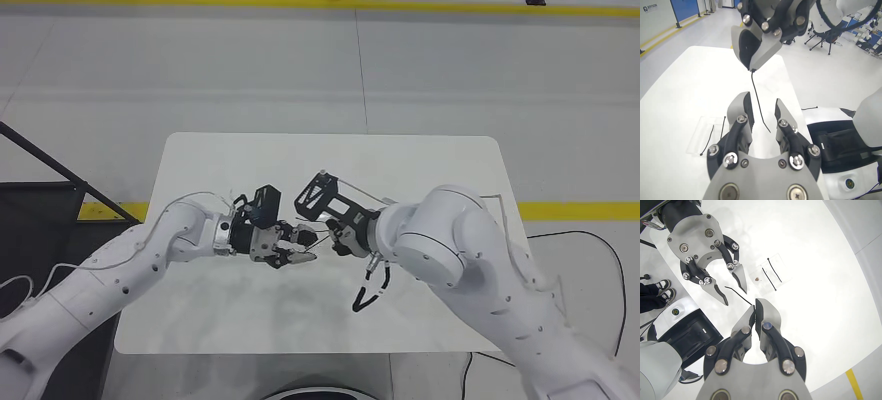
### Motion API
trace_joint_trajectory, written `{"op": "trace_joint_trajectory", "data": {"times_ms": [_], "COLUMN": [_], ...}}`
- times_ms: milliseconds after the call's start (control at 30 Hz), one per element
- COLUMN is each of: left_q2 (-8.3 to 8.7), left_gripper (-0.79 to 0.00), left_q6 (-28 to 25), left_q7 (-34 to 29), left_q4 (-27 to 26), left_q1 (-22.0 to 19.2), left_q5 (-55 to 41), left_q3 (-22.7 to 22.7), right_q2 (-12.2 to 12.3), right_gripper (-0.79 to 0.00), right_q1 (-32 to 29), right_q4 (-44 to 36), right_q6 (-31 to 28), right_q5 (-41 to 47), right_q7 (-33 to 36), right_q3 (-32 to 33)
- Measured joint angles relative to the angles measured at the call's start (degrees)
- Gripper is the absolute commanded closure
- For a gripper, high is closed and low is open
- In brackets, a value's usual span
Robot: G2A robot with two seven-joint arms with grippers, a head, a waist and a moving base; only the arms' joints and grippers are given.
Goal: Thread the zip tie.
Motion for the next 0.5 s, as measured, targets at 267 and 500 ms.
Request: {"op": "trace_joint_trajectory", "data": {"times_ms": [267,500], "left_q2": [0.02,-0.28], "left_gripper": [-0.246,-0.111], "left_q6": [0.00,0.00], "left_q7": [3.43,5.31], "left_q4": [1.31,2.31], "left_q1": [-2.06,-3.76], "left_q5": [1.12,1.63], "left_q3": [3.17,5.62], "right_q2": [-0.12,-0.32], "right_gripper": [0.000,0.000], "right_q1": [0.09,0.49], "right_q4": [0.09,0.57], "right_q6": [-0.19,-0.36], "right_q5": [0.11,0.27], "right_q7": [-0.26,-0.45], "right_q3": [-0.22,-0.70]}}
